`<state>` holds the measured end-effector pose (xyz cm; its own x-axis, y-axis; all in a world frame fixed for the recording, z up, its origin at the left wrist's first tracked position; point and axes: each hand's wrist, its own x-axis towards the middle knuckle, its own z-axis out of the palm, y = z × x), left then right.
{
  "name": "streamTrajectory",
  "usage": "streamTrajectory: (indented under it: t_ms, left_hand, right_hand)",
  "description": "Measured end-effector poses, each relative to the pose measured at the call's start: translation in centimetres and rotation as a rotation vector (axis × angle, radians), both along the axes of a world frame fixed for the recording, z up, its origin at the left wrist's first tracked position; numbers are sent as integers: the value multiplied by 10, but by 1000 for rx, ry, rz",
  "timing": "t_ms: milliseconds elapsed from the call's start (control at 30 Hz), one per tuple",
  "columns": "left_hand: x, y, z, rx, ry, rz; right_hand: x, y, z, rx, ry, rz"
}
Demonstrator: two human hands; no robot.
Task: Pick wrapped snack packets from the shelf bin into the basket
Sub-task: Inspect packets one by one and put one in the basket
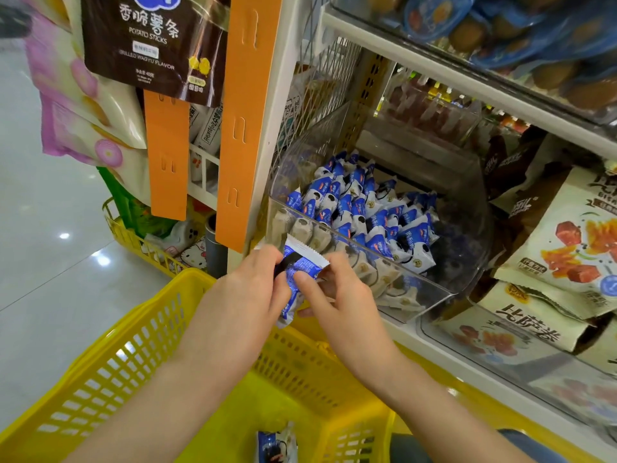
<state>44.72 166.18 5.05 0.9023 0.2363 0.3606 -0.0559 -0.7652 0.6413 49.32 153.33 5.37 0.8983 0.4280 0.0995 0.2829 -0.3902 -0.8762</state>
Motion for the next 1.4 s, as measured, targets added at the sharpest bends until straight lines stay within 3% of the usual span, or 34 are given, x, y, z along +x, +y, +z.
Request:
streamTrajectory:
  t_ms: [200,267,400,800,967,1133,1267,1400]
  left_hand:
    - [-2,2,6,244,40,-16]
    - [-2,3,6,248,38,-26]
    - [-2,1,6,130,12,-24]
    - [9,3,-3,-249,14,38]
    - [13,5,-5,-361,36,87]
    - [15,7,1,-854,139,3]
    - [11,0,1,-852,182,-129]
    - [8,0,-3,-612,115,-103]
  right_hand:
    - [-6,0,-4,-91,-138,55]
    - [-7,1,-4,-40,-49,59]
    - [-5,3,-2,167,228,88]
    - [6,3,1,32,103,57]
    - [8,2,4,137,170,103]
    - [8,1,8,182,241,165]
    - [12,-2,14,207,385,135]
    - [13,-3,19,177,465,192]
